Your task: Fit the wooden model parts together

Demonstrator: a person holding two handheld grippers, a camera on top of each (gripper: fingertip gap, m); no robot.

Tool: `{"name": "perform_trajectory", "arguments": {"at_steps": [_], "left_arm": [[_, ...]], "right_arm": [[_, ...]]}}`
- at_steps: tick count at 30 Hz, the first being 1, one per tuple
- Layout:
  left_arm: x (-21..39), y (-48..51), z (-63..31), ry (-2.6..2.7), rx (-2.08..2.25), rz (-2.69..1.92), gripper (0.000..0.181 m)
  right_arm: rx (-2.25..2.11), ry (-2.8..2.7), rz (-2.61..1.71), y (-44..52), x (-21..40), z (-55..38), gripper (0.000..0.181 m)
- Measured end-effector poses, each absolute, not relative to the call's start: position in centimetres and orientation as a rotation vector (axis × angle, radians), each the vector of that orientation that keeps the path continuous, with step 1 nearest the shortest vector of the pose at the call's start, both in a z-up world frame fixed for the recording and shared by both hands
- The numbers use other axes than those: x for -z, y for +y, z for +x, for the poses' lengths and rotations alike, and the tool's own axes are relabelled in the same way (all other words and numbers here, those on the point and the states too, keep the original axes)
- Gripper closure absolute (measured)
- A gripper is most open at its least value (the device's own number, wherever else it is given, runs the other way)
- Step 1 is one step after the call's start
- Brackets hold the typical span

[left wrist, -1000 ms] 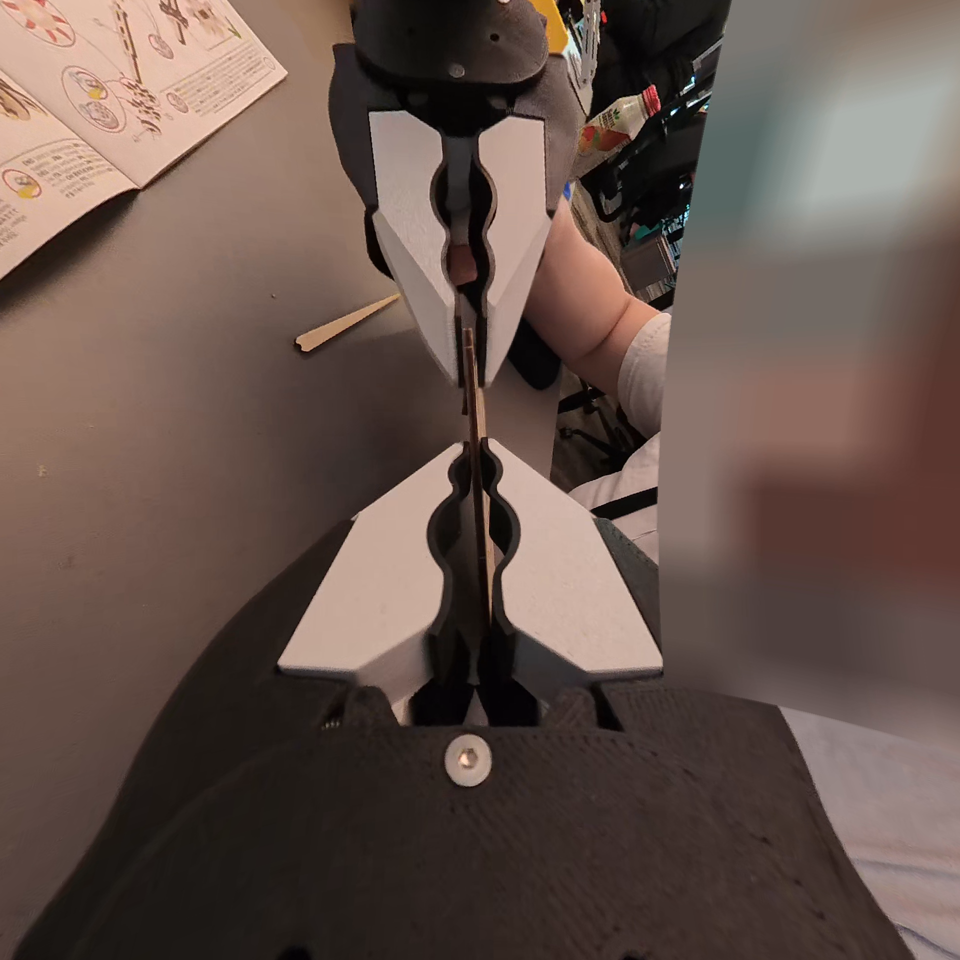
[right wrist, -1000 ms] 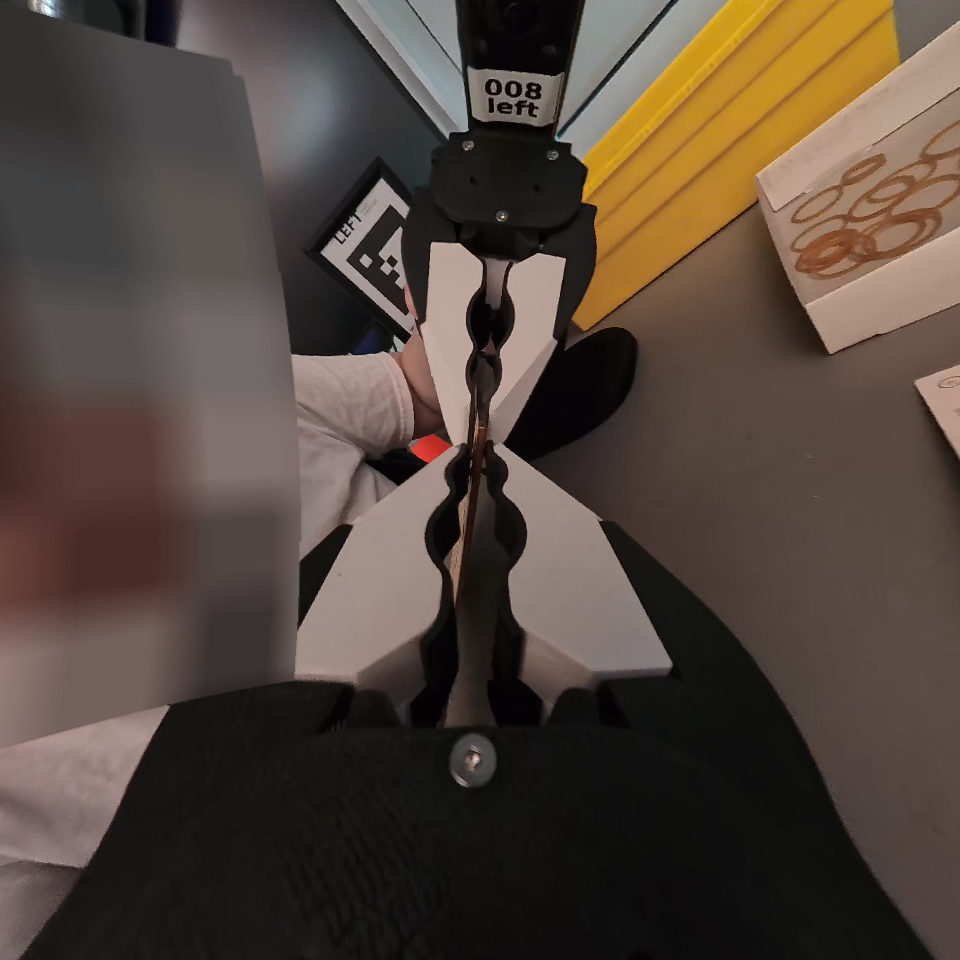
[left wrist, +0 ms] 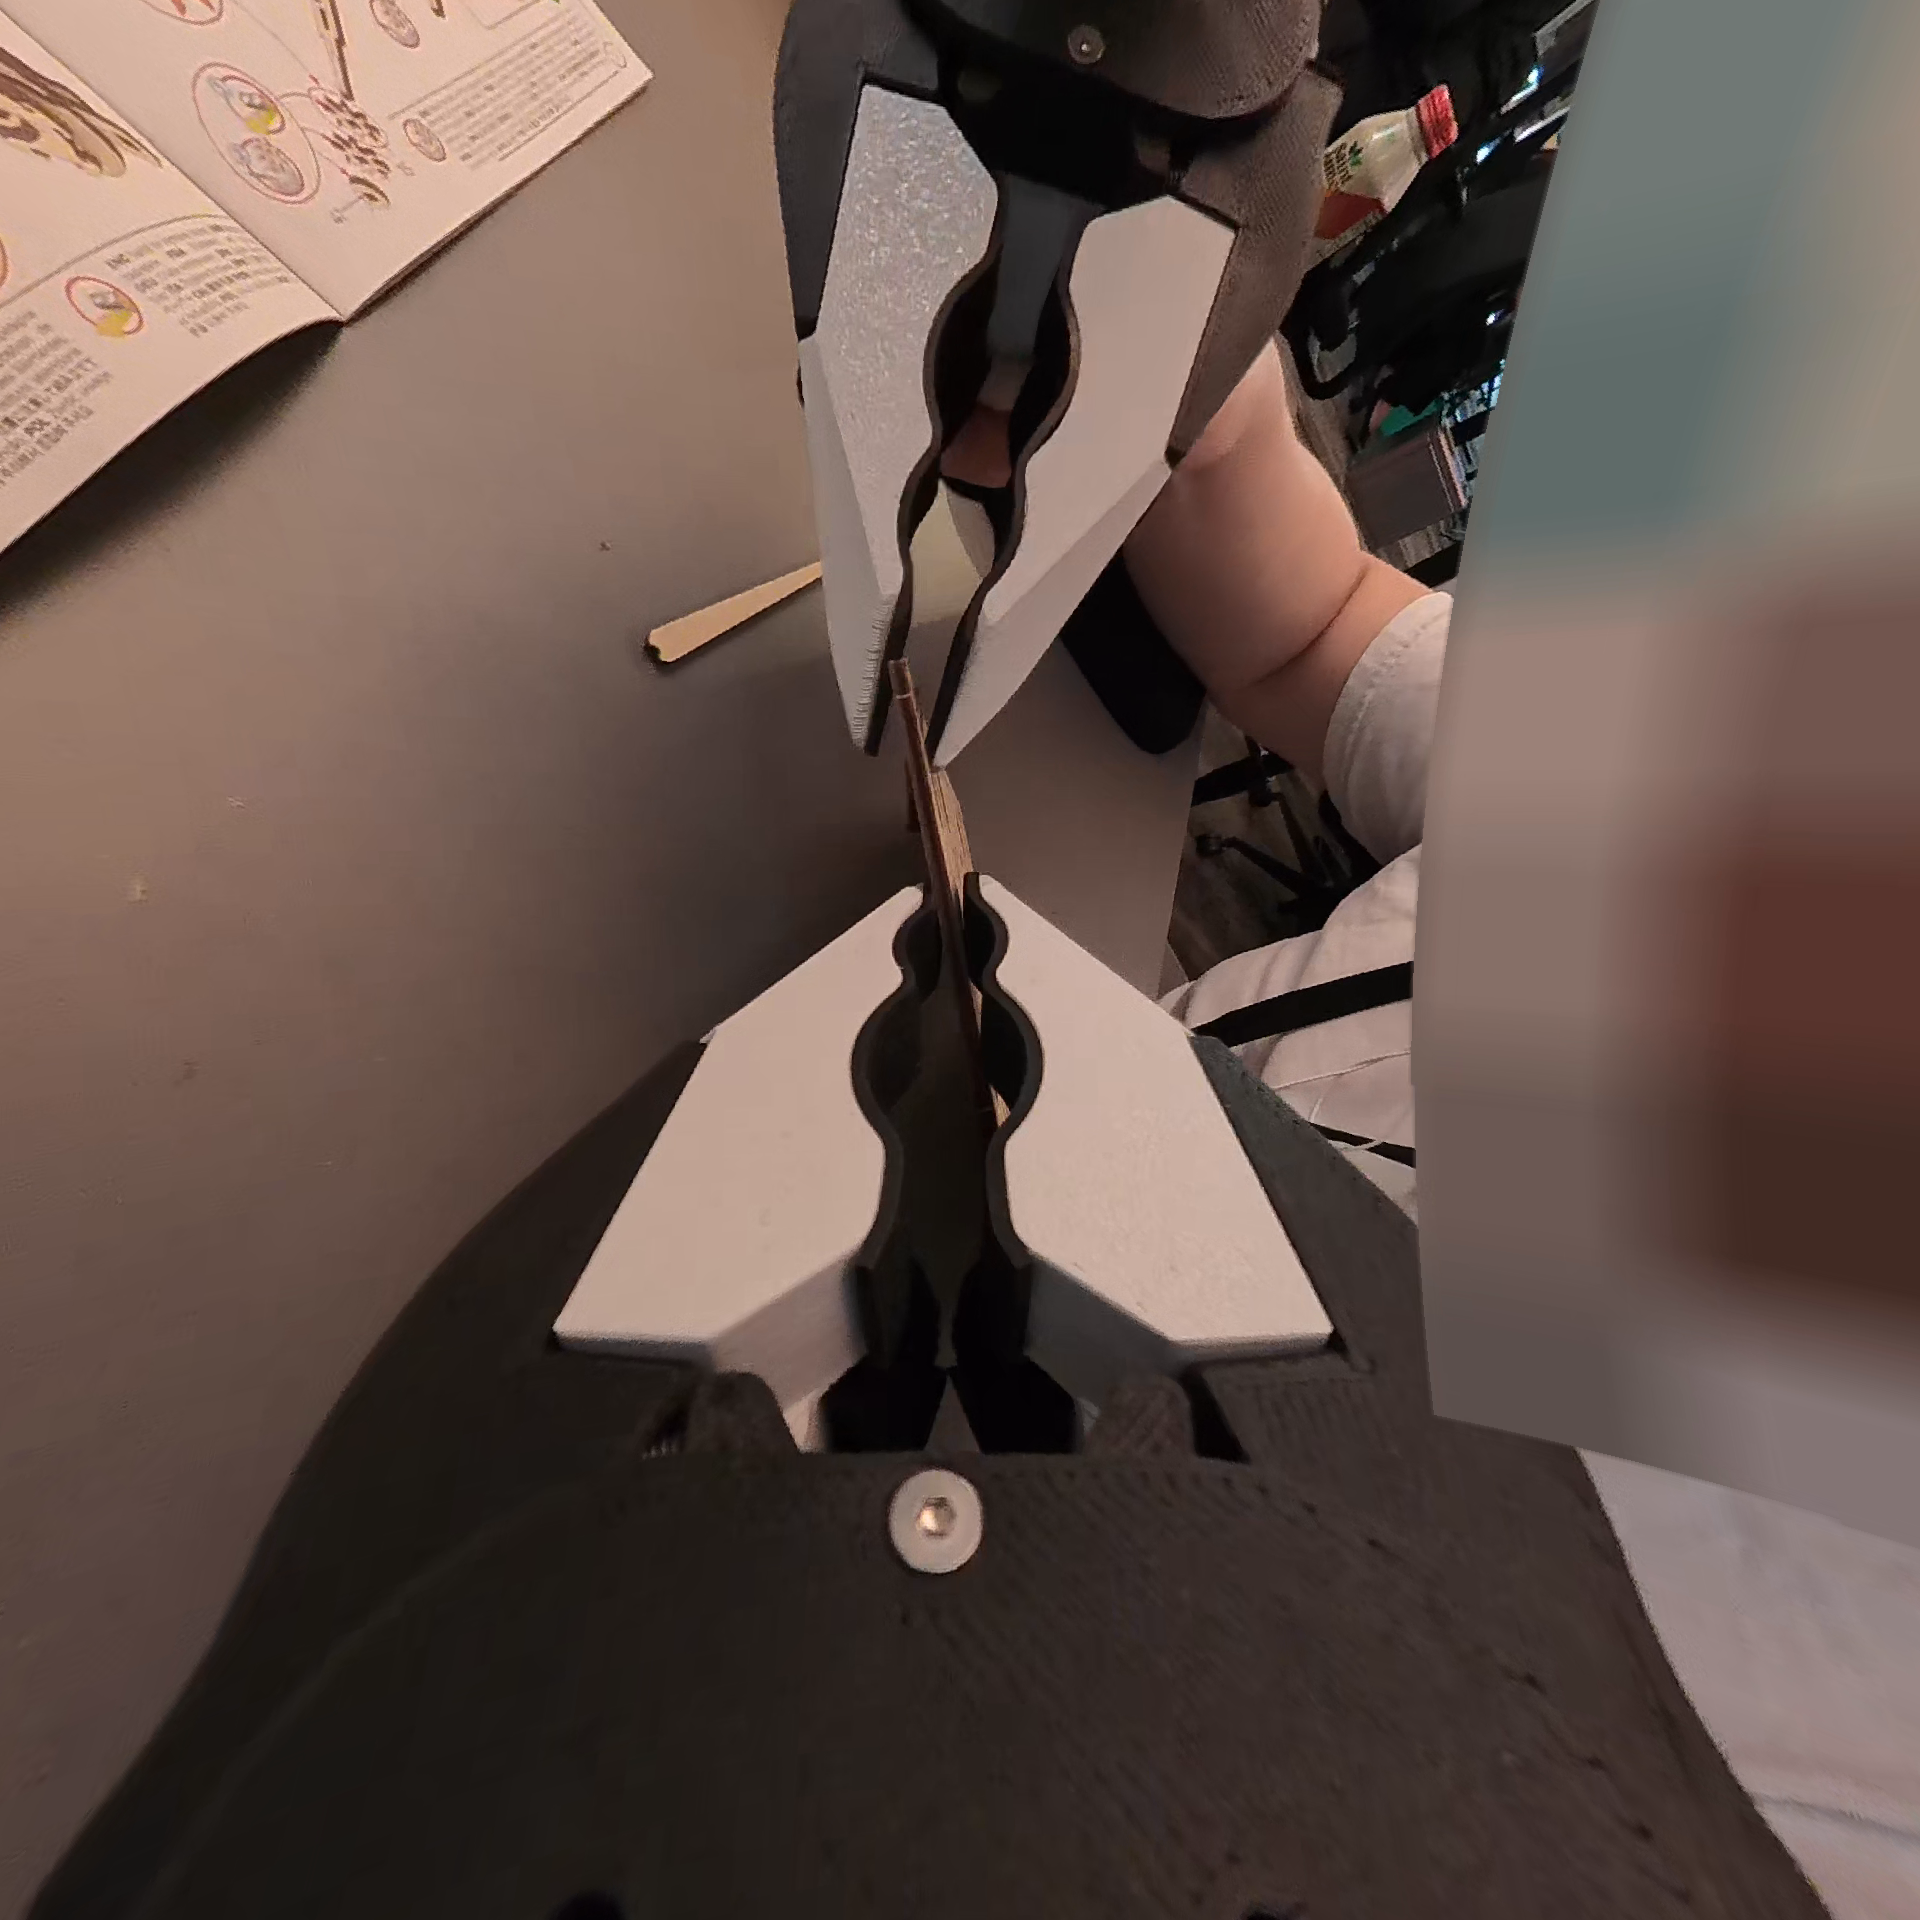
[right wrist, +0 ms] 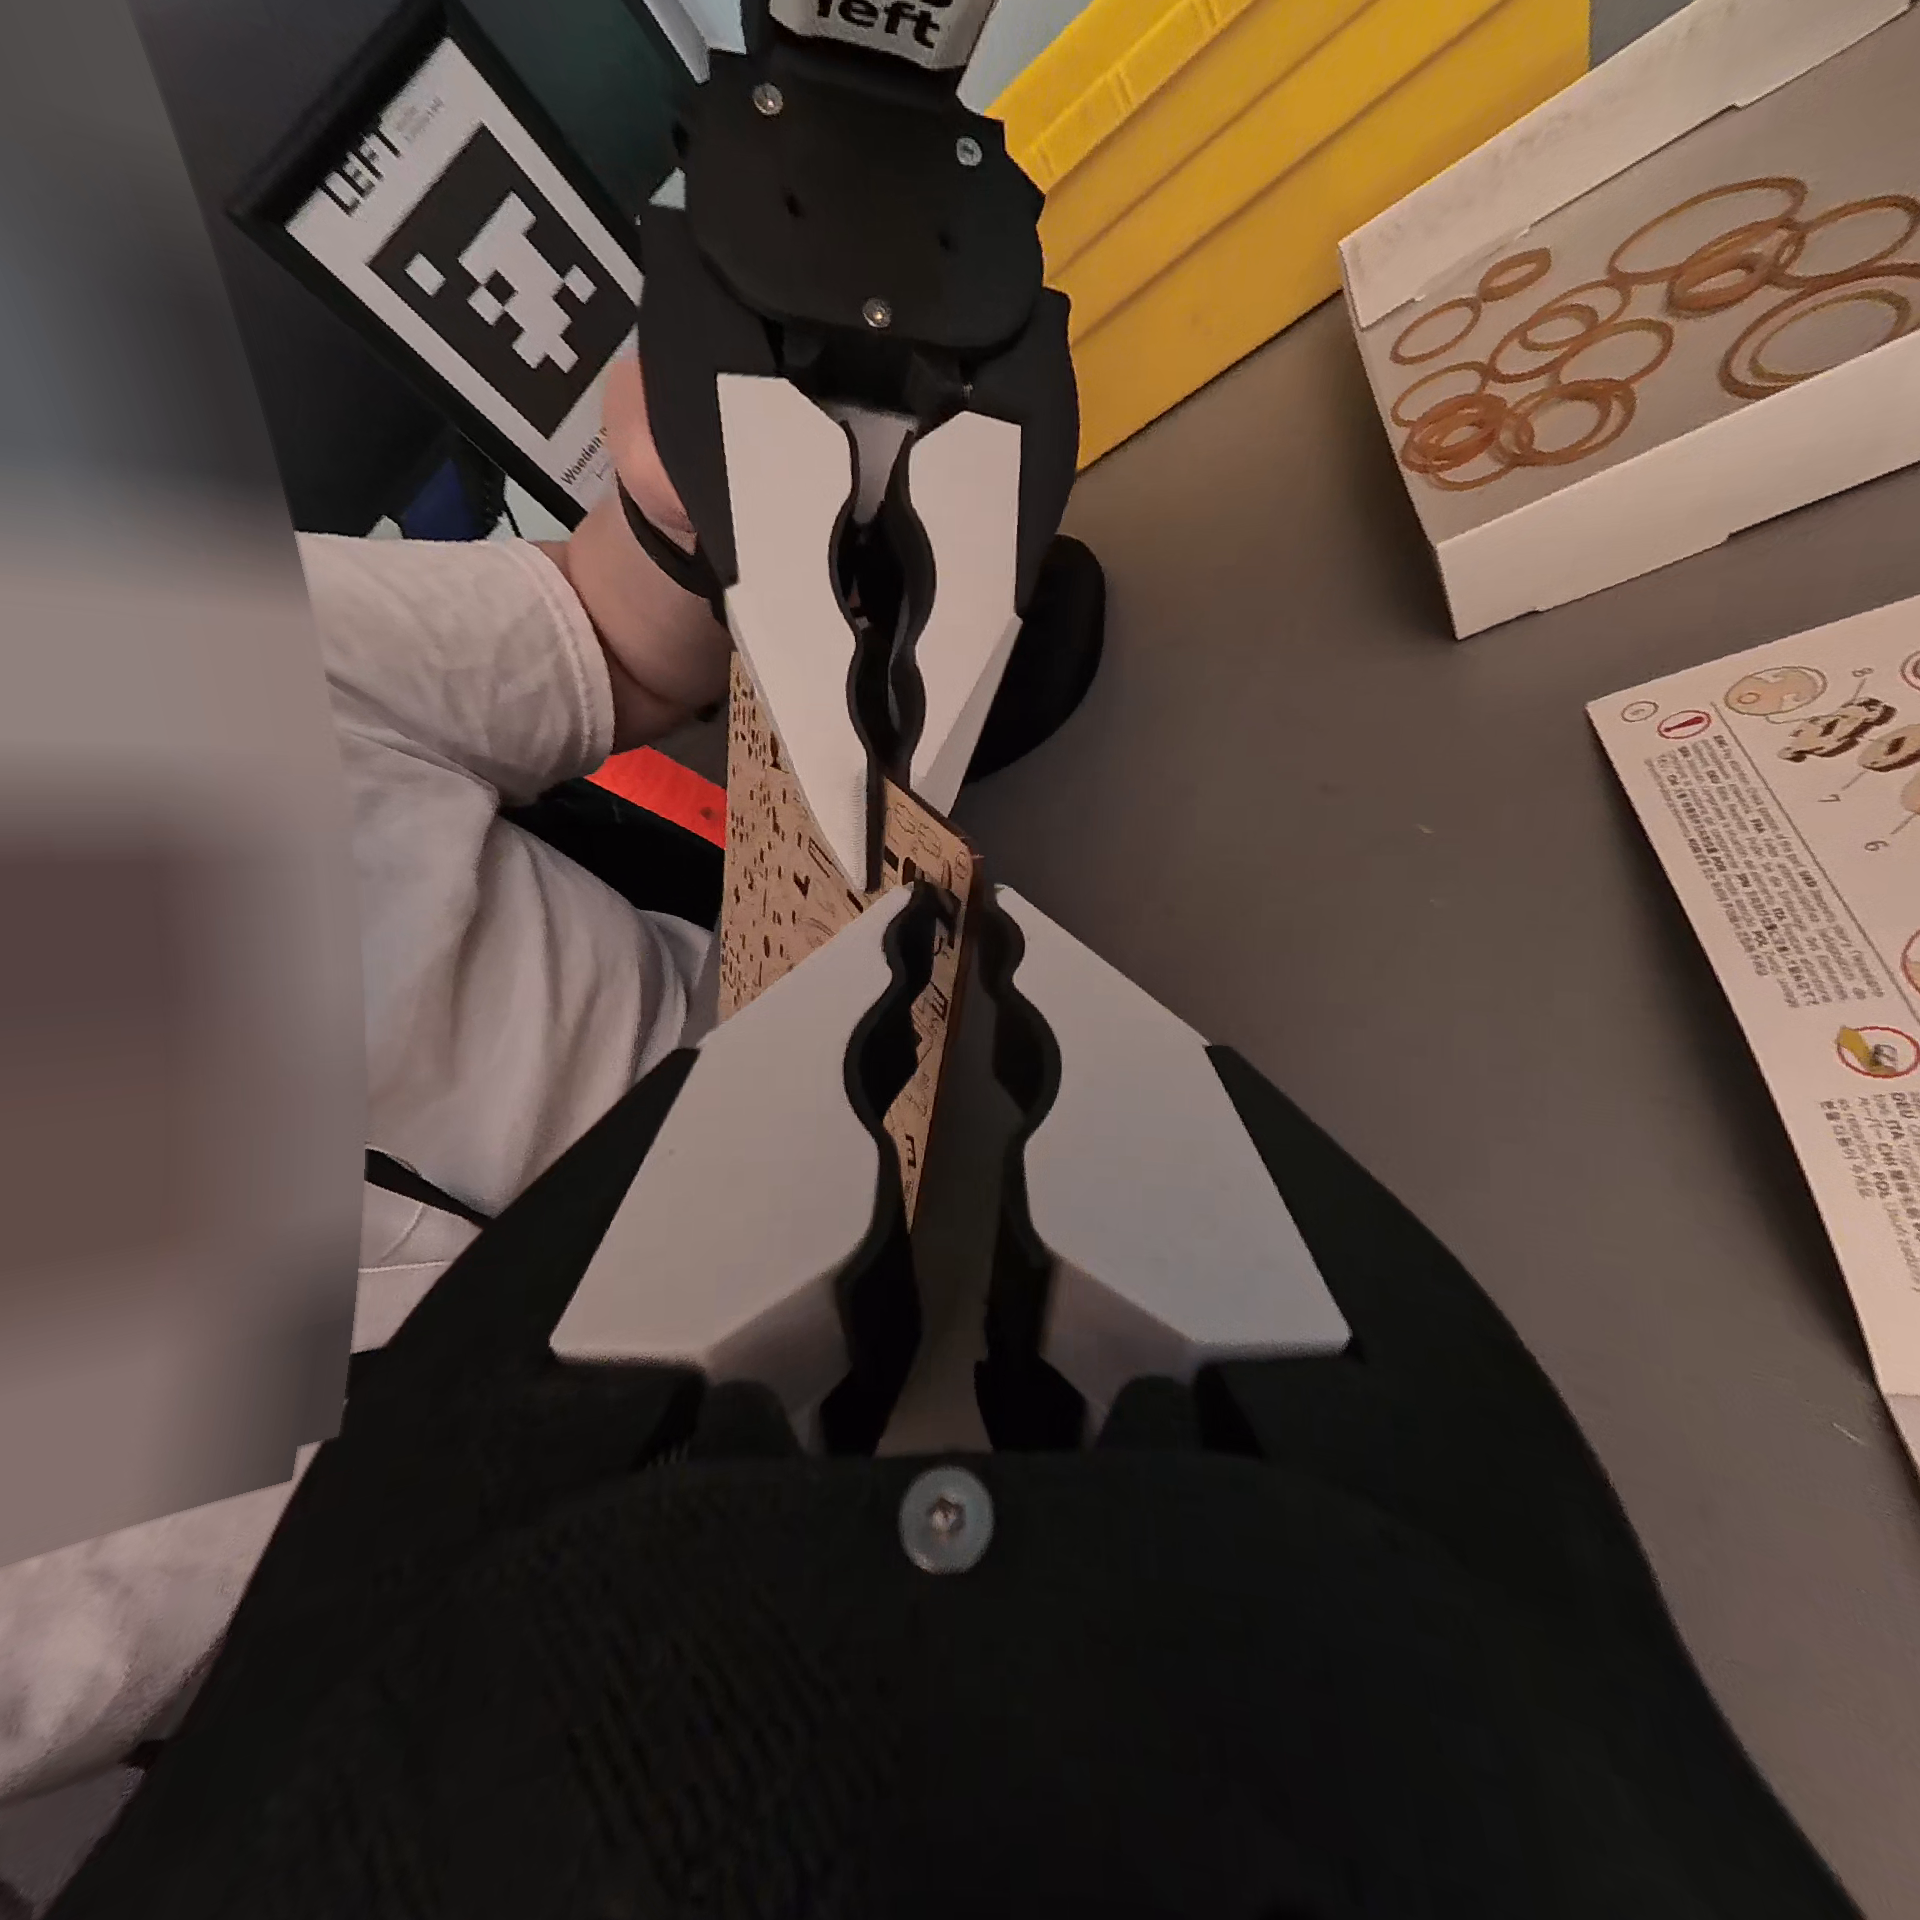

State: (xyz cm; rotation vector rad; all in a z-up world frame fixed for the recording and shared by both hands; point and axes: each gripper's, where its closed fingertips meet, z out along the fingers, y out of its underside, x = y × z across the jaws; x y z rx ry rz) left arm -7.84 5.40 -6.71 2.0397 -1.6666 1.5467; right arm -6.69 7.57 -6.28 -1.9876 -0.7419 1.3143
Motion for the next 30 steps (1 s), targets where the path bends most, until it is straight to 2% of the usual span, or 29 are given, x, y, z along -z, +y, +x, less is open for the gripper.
{"name": "perform_trajectory", "arguments": {"at_steps": [7,10,15,19,30], "left_arm": [[5.8,5.3,-8.2,-1.611,-1.609,1.987,0.181],[6.3,5.5,-8.2,-1.628,-1.576,2.019,0.18],[6.3,5.4,-8.0,-1.622,-1.581,2.011,0.18],[6.4,5.3,-7.8,-1.648,-1.556,2.016,0.18],[5.8,5.0,-7.7,-1.672,-1.595,1.998,0.181]], "right_arm": [[-1.557,-0.646,-1.82,7.5,3.6,-6.0,0.169],[-1.576,-0.638,-1.812,7.5,3.5,-5.6,0.172],[-1.448,-0.682,-1.929,7.6,5.4,-6.1,0.165],[-1.485,-0.687,-1.915,7.4,5.4,-6.4,0.176],[-1.531,-0.72,-1.836,7.0,4.5,-6.4,0.178]]}}
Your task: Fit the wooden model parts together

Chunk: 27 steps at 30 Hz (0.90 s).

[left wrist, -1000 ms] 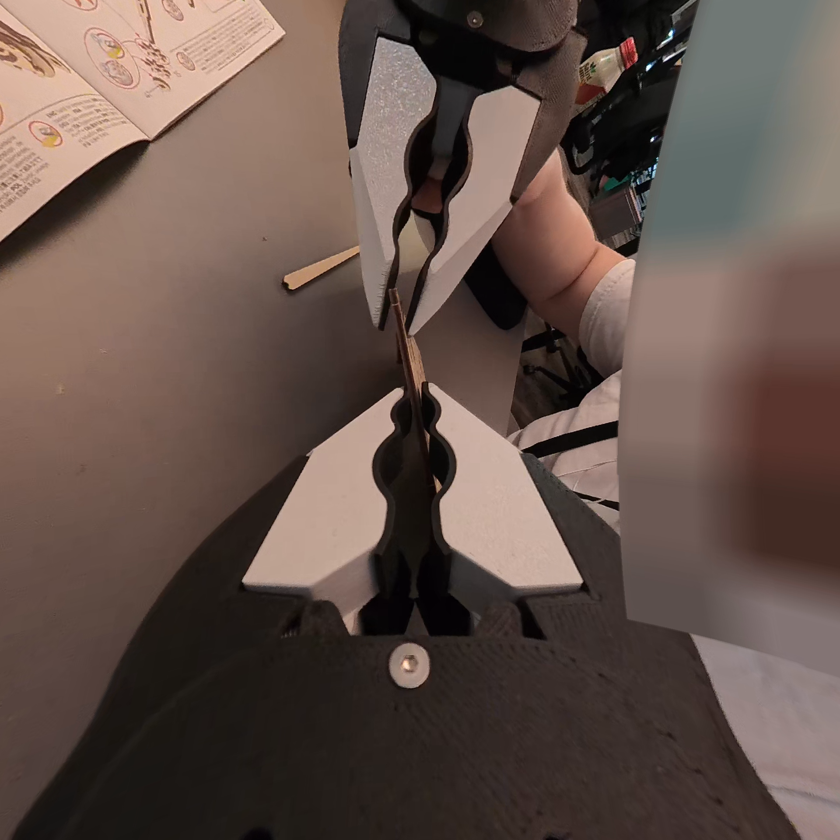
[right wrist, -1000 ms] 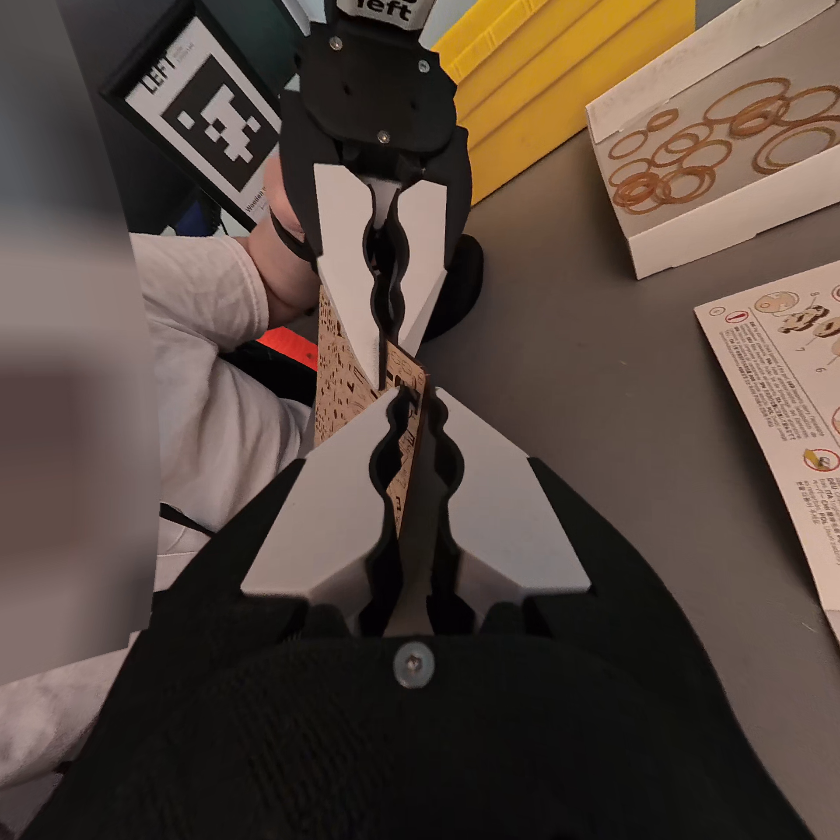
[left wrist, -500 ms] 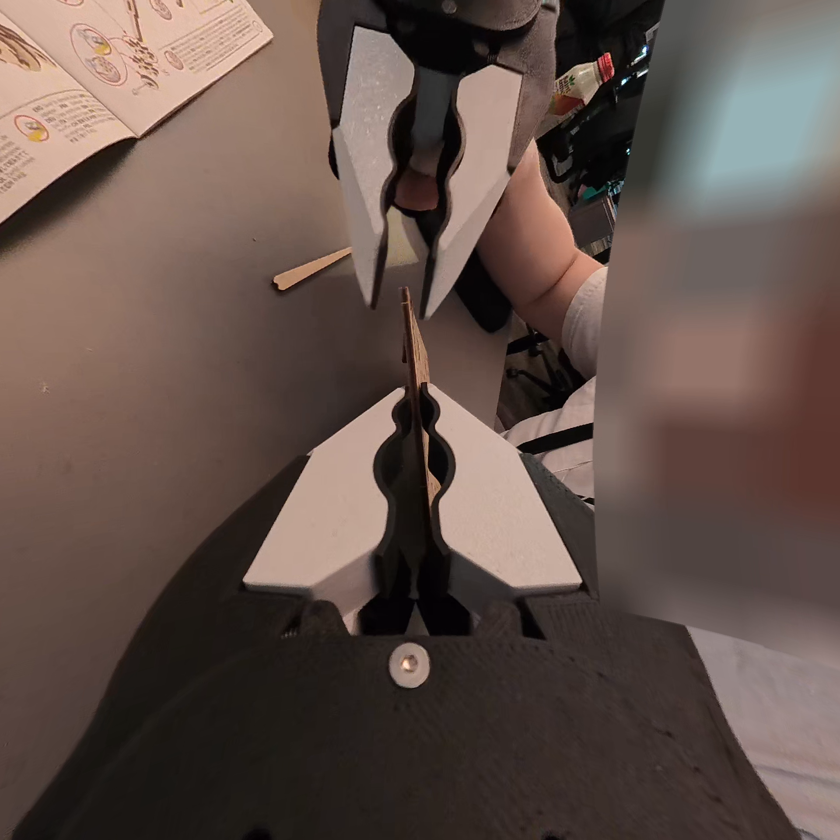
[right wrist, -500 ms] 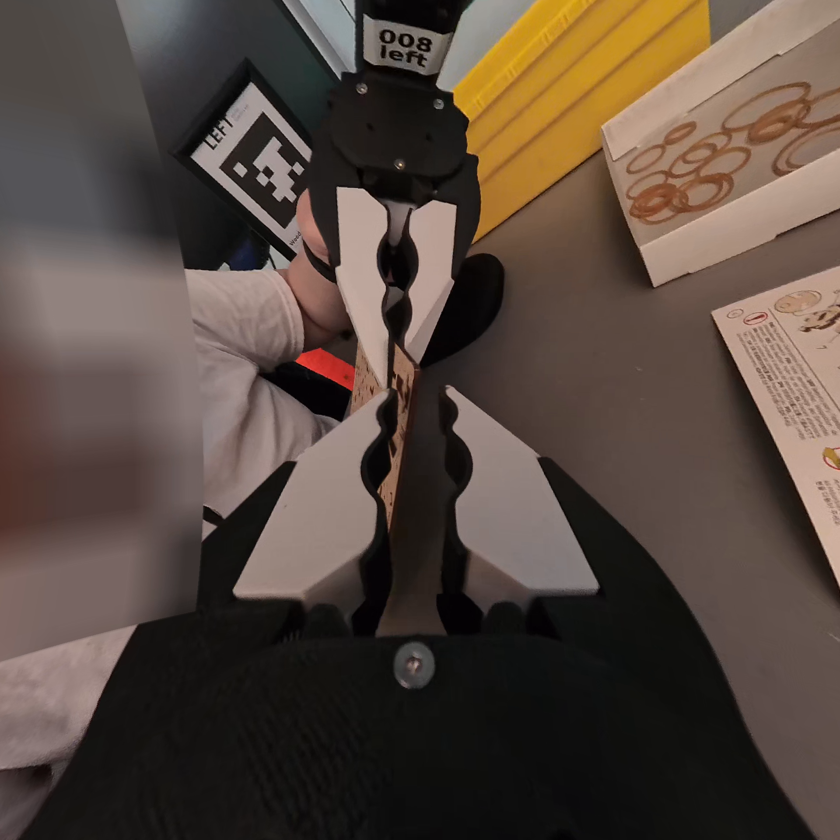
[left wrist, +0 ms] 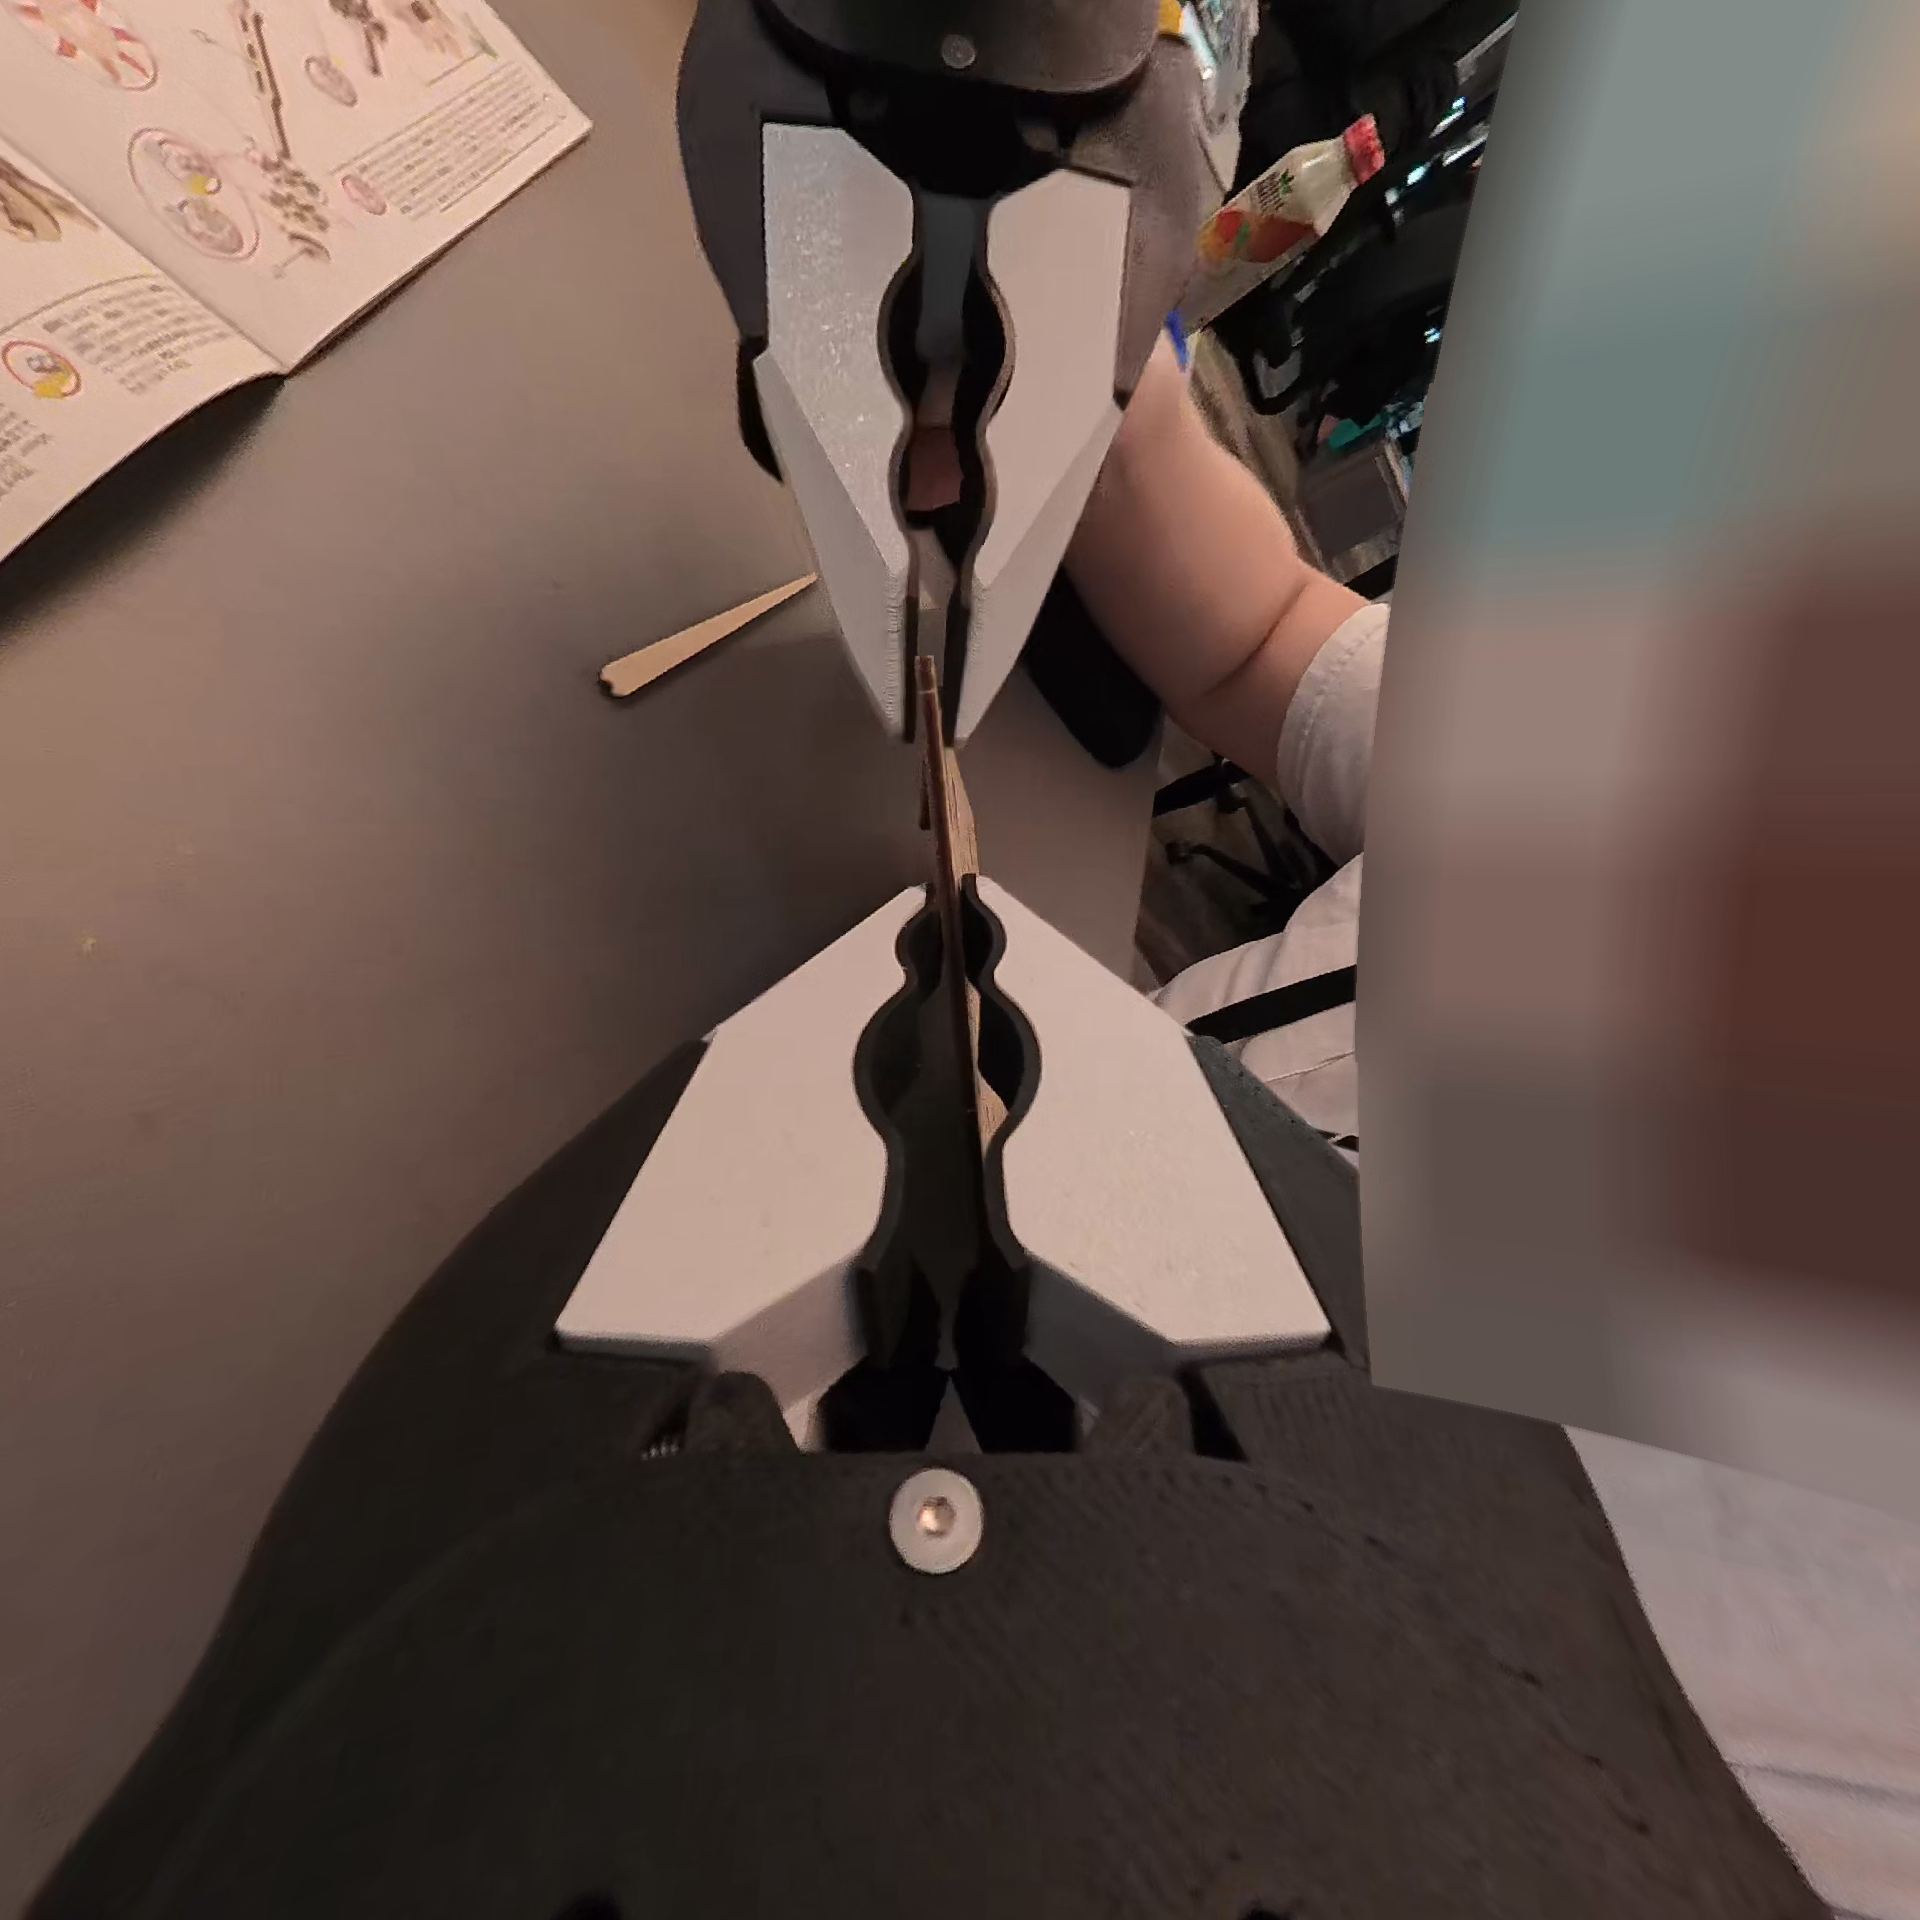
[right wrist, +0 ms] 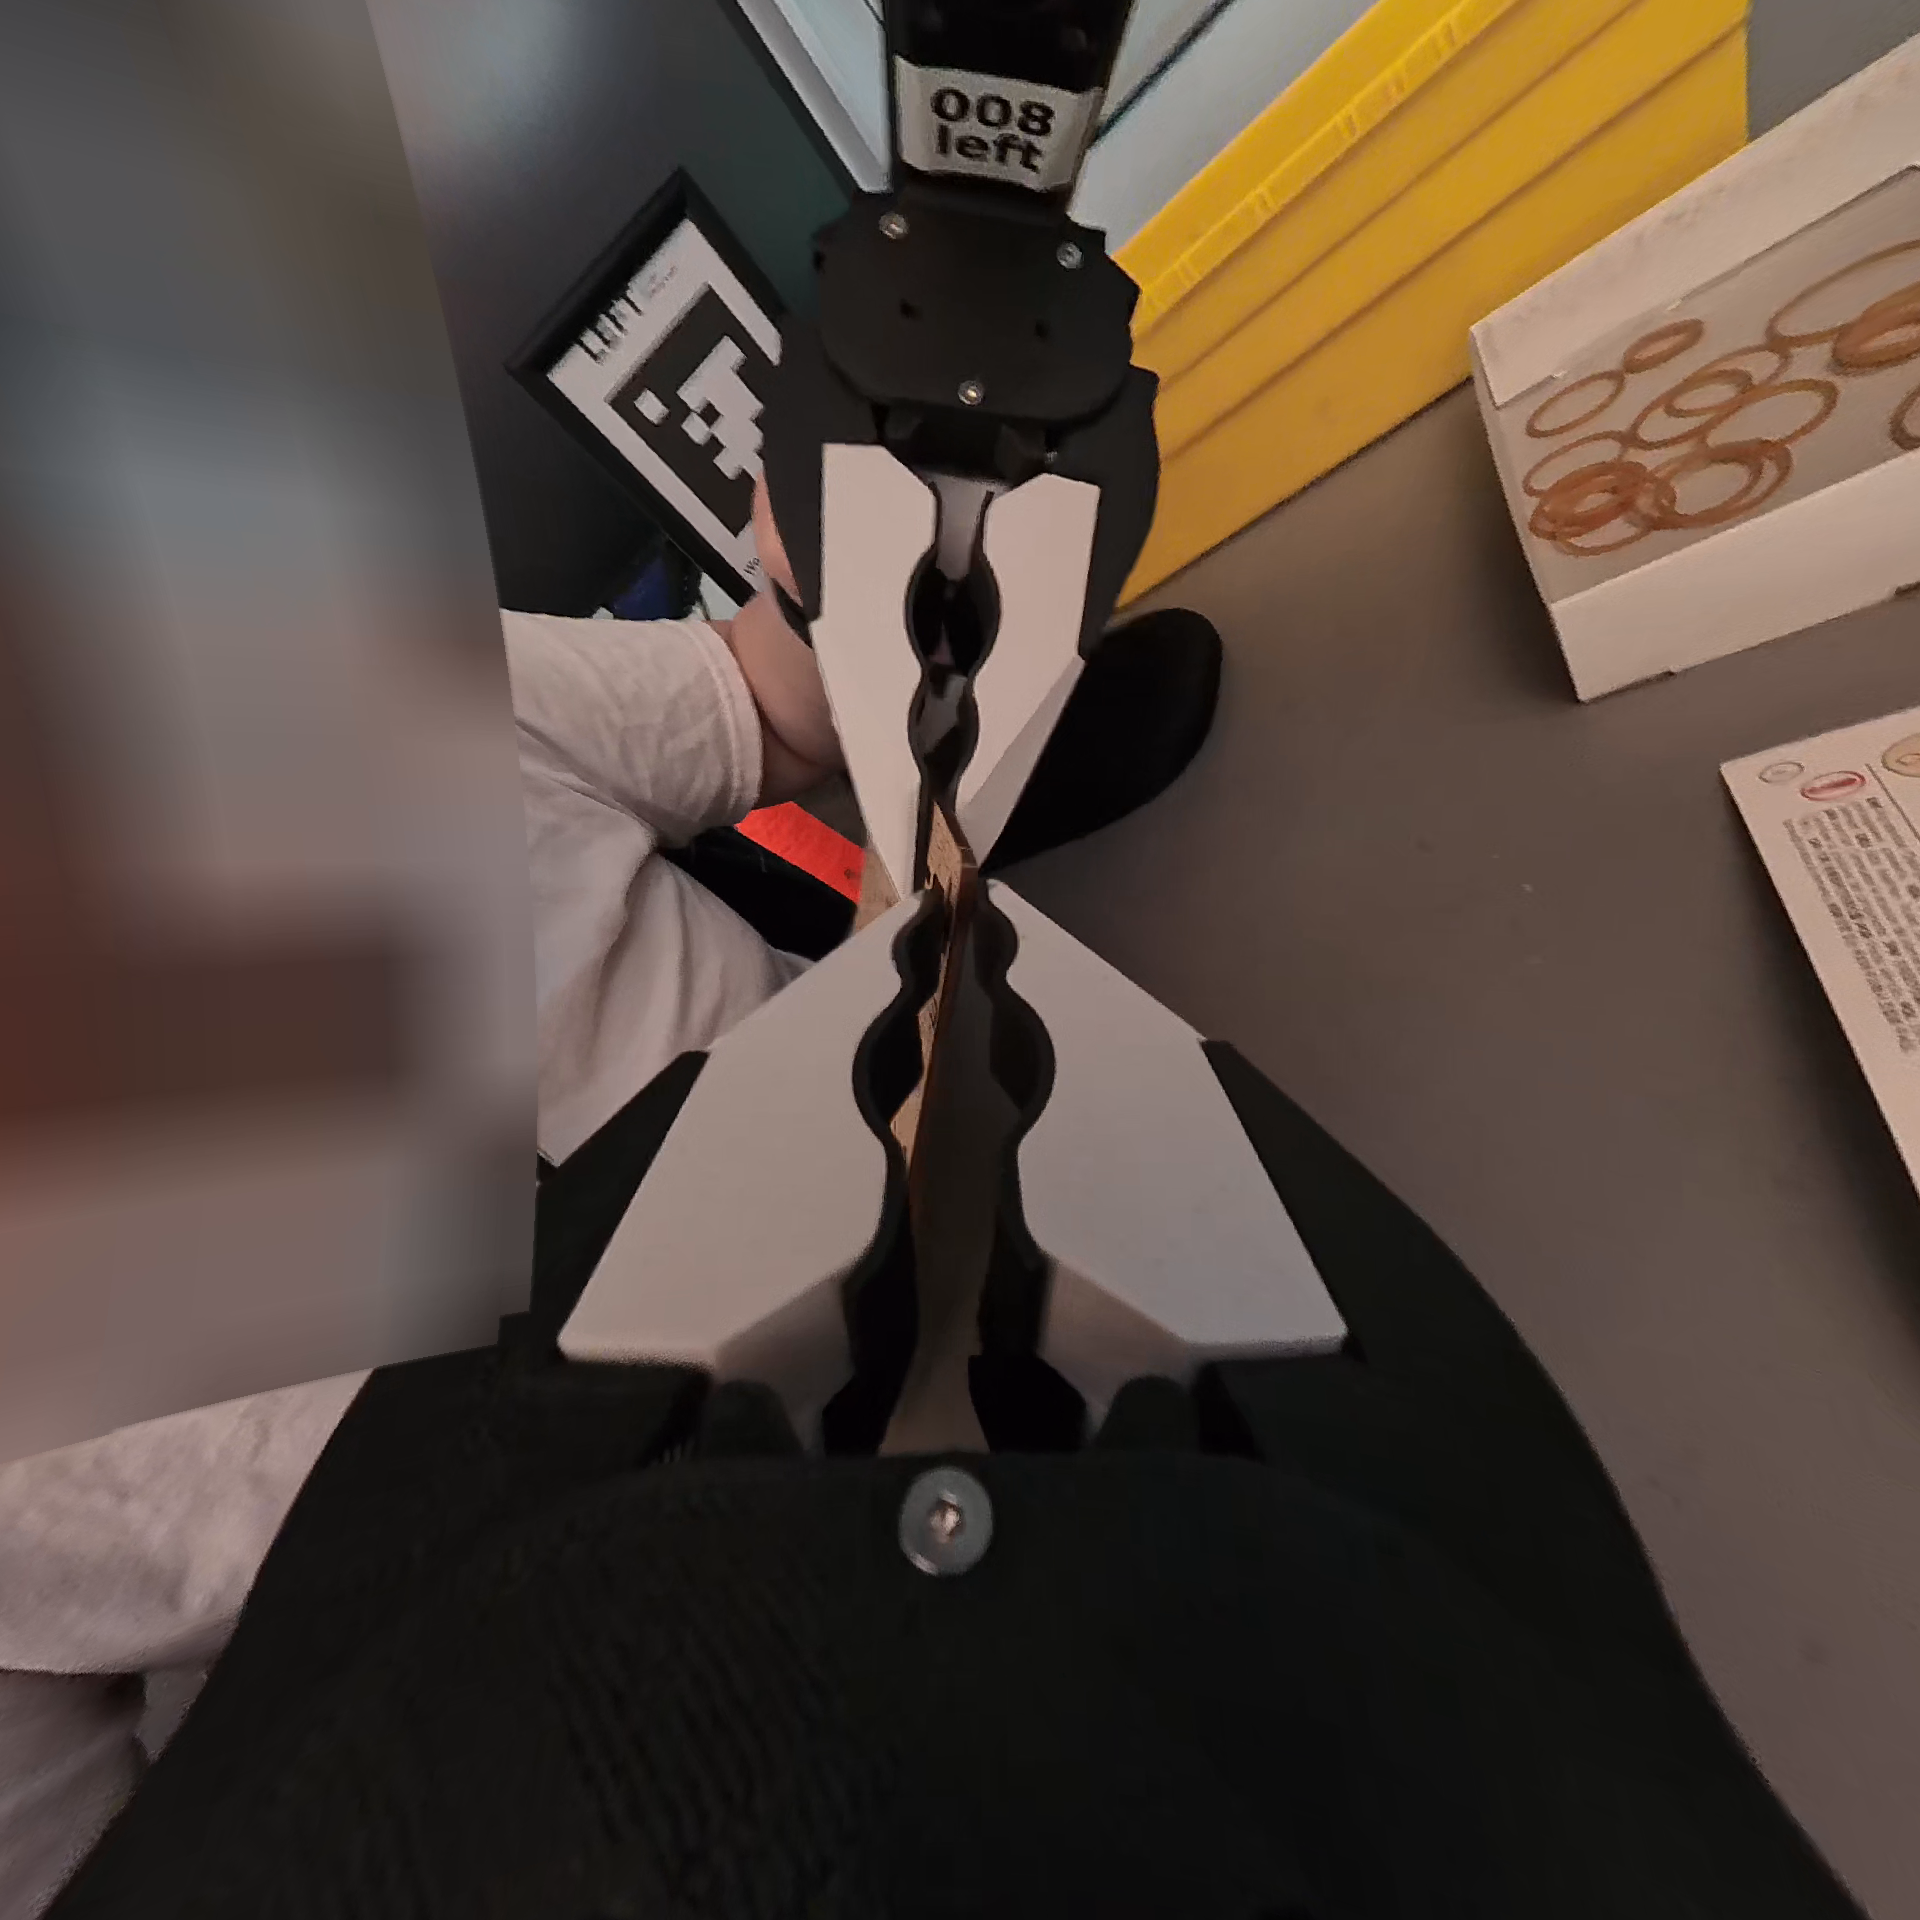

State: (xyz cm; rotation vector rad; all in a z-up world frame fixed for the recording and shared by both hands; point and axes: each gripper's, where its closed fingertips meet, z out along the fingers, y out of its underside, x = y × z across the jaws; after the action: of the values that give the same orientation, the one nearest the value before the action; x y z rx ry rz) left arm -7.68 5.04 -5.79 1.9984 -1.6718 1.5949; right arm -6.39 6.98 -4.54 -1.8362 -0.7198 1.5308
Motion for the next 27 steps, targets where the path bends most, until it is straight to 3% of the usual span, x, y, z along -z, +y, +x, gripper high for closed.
{"name": "perform_trajectory", "arguments": {"at_steps": [10,15,21,27], "left_arm": [[4.6,5.2,-7.1,-1.717,-1.647,1.944,0.171],[4.9,5.7,-6.6,-1.736,-1.612,1.963,0.179],[4.4,6.0,-6.5,-1.679,-1.624,1.938,0.168],[4.1,7.3,-6.7,-1.659,-1.633,1.977,0.17]], "right_arm": [[-1.561,-0.712,-1.803,6.9,4.1,-6.5,0.178],[-1.538,-0.696,-1.804,7.2,4.1,-6.3,0.178],[-1.536,-0.671,-1.799,7.6,4.0,-6.0,0.178],[-1.533,-0.668,-1.813,7.6,4.2,-5.9,0.178]]}}
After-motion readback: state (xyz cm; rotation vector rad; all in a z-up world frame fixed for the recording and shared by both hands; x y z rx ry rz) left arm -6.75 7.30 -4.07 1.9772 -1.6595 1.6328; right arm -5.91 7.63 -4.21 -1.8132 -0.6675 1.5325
